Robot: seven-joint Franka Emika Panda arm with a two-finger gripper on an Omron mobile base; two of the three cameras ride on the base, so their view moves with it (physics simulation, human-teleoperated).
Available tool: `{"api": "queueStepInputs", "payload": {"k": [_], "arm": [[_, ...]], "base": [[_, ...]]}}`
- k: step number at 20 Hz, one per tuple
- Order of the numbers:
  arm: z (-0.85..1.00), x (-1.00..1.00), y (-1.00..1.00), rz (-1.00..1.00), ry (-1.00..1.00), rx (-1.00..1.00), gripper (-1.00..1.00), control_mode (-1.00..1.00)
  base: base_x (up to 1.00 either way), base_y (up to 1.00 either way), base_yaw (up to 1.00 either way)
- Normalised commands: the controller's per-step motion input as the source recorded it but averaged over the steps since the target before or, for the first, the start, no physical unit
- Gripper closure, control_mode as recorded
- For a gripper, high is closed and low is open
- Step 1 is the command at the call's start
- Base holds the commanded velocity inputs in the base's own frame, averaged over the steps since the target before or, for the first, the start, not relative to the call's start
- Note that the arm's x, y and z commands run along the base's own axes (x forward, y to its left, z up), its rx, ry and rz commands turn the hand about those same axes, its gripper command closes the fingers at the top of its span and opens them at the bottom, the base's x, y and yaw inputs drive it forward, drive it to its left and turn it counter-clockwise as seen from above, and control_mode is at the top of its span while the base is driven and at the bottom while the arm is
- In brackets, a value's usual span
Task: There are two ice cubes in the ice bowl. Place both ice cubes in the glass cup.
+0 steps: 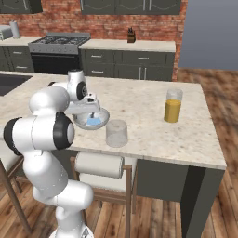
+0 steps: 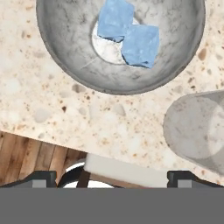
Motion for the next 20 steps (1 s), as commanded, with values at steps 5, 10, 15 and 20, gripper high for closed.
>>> {"api": "queueStepInputs", "payload": {"k": [5, 10, 15, 20], "arm": [[-0.12, 0.09, 0.00, 0.08, 0.00, -0.05, -1.00, -1.00], [-0.01, 0.28, 0.00, 0.04, 0.00, -0.01, -1.00, -1.00], [-0.03, 0.25, -0.07, 0.04, 0.00, -0.01, -1.00, -1.00], [-0.16, -0.01, -0.13, 0.06, 0.00, -0.03, -1.00, -1.00]], "base": [[0.00, 0.00, 0.00], [0.00, 0.00, 0.00], [0.00, 0.00, 0.00], [0.00, 0.00, 0.00]]}}
